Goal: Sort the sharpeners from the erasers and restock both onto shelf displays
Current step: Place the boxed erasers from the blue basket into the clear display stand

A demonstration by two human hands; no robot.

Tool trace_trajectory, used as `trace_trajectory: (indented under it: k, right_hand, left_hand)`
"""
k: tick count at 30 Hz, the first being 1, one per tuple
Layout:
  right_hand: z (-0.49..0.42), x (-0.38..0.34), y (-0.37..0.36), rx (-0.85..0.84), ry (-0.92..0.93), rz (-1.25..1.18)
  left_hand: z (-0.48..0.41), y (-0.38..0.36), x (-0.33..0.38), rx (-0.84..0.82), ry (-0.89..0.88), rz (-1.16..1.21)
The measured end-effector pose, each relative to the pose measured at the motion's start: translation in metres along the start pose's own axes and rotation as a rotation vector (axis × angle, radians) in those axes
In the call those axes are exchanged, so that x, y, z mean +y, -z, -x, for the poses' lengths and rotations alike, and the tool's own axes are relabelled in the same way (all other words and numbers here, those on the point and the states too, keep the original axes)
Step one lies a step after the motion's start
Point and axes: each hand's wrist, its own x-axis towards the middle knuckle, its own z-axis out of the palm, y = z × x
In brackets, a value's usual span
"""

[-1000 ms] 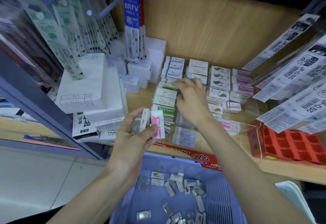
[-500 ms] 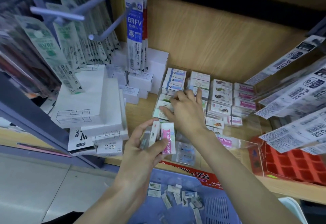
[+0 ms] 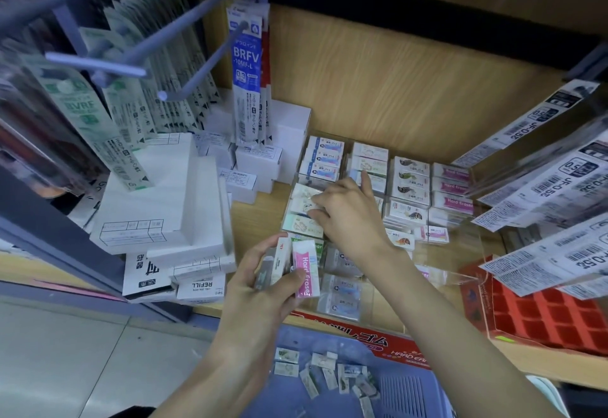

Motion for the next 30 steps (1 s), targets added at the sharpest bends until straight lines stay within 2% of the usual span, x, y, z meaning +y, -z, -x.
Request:
trace_trajectory:
  k: [7,13,15,19,22,25,30]
  right_hand:
    - [0.001,0.0,-0.001,0.027,0.039,0.0]
    - [0.007,0.003,0.003,-0.01,-0.029,-0.159]
    - [0.012,0.005,0.004,0.049,-0.062,-0.254]
    - [0.035,0.005,0.021,0.228,-0.195,-0.606]
    - [0.066,-0.01,0.038,0.165,-0.191,-0.79]
    - [0.096,-0.031,0.039,0.115,-0.128,-0.859]
    - [0.119,-0.041,0.022,0.102,-0.122,-0.78]
  left_hand:
    - [-0.002,-0.003,-0.001,0.002,0.003,-0.003]
    - [-0.003,-0.004,-0.001,0.003,-0.005,0.006]
    - [-0.002,-0.005,-0.001,0.0,-0.007,0.011]
    - [-0.004,-0.004,0.001,0.01,-0.019,0.038]
    - [-0.005,-0.004,0.001,0.026,-0.023,0.068]
    - [-0.003,-0.004,-0.001,0.016,-0.03,0.101]
    - [0.001,-0.007,-0.004,-0.04,-0.048,0.089]
